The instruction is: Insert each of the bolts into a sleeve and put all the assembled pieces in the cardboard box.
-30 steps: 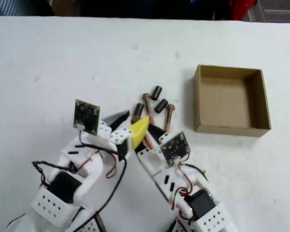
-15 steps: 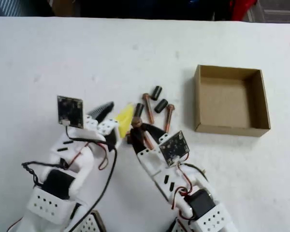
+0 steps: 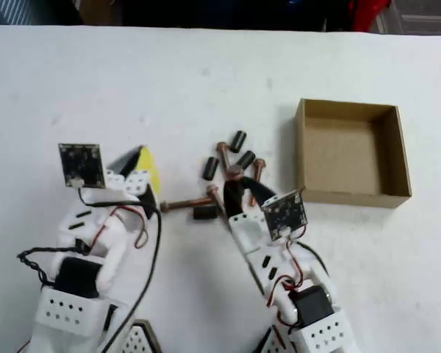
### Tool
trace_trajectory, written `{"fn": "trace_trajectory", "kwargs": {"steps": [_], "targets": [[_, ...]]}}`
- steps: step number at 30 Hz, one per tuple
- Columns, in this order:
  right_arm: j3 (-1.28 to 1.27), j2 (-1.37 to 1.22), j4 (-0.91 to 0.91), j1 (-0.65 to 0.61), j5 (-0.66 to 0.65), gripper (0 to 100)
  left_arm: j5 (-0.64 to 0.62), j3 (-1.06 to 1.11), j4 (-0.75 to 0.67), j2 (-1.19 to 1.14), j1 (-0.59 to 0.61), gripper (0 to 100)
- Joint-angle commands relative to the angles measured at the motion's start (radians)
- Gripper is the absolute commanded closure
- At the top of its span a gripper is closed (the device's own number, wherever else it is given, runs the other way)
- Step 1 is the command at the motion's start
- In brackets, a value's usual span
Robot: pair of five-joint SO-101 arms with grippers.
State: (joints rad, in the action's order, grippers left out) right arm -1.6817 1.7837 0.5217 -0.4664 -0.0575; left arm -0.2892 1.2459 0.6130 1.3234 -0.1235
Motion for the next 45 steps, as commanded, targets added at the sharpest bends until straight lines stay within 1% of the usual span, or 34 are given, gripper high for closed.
{"fn": "trace_trajectory", "kwargs": {"steps": [1,6,9,13,18,25,28,30,34,36,40,45], "targets": [[-0.005,0.019,0.004,0.024,-0.02,98.1,0.048,-0.052,0.038,0.018,0.067,94],[-0.002,0.018,0.013,0.038,-0.023,98.2,0.12,-0.057,0.167,0.019,0.07,94],[0.031,0.016,0.056,0.061,-0.074,98.2,0.15,-0.057,0.207,0.019,0.065,98],[0.078,0.018,0.134,0.064,-0.112,98.2,0.144,-0.051,0.236,0.062,0.062,98],[0.126,0.018,0.189,0.065,-0.126,98.2,0.143,-0.034,0.356,0.214,0.062,98],[0.218,0.016,0.269,0.117,-0.126,98.2,0.147,0.064,0.379,0.412,0.062,98],[0.261,0.015,0.308,0.125,-0.126,98.2,0.149,0.069,0.427,0.447,0.064,98],[0.316,0.015,0.352,0.13,-0.126,98.2,0.149,0.069,0.453,0.464,0.07,98],[0.439,0.015,0.449,0.13,-0.126,98.2,0.147,0.069,0.485,0.496,0.171,98],[0.488,0.013,0.481,0.13,-0.126,98.2,0.147,0.071,0.509,0.496,0.197,98],[0.565,0.012,0.513,0.133,-0.126,98.2,0.149,0.075,0.529,0.496,0.199,98],[0.658,-0.082,0.522,0.219,-0.127,98.2,0.152,0.164,0.488,0.496,0.2,98]]}}
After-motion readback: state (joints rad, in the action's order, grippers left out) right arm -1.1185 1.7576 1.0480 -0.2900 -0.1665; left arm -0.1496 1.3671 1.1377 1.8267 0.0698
